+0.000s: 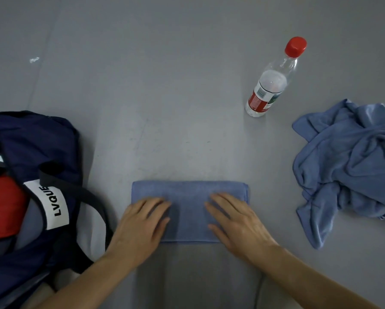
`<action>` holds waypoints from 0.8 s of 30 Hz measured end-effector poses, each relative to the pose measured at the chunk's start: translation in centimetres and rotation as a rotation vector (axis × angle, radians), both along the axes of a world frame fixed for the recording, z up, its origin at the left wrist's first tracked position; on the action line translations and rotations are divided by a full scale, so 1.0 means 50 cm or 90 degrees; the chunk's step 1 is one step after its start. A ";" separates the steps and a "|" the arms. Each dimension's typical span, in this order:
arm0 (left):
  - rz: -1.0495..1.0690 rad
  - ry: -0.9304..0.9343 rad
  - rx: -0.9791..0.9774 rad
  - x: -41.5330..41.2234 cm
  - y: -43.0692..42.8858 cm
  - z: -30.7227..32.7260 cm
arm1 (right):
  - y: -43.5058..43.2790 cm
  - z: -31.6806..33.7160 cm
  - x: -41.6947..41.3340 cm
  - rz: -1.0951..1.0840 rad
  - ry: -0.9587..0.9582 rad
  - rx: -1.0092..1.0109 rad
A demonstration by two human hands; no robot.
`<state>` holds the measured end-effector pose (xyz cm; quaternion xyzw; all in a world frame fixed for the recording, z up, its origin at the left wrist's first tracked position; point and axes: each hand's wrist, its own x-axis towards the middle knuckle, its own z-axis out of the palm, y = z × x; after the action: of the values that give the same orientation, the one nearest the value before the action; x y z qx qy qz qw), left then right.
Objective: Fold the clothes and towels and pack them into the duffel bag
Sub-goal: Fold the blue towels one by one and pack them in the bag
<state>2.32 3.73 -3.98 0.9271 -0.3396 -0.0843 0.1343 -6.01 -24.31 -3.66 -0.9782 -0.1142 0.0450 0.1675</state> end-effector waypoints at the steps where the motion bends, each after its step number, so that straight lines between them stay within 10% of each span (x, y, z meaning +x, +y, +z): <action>1: -0.008 0.003 -0.004 0.002 -0.034 -0.011 | 0.022 -0.015 0.019 0.017 0.005 -0.021; 18: 0.011 0.014 0.044 0.094 -0.094 -0.059 | -0.090 -0.048 0.100 -0.058 0.005 -0.041; 24: 0.080 0.099 0.111 0.185 -0.025 0.004 | -0.108 -0.014 0.139 -0.167 0.193 0.016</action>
<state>11.57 2.49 -3.80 0.9455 -0.2605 -0.1765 0.0838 0.95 -29.72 -4.34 -0.9646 0.0403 0.1679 0.1991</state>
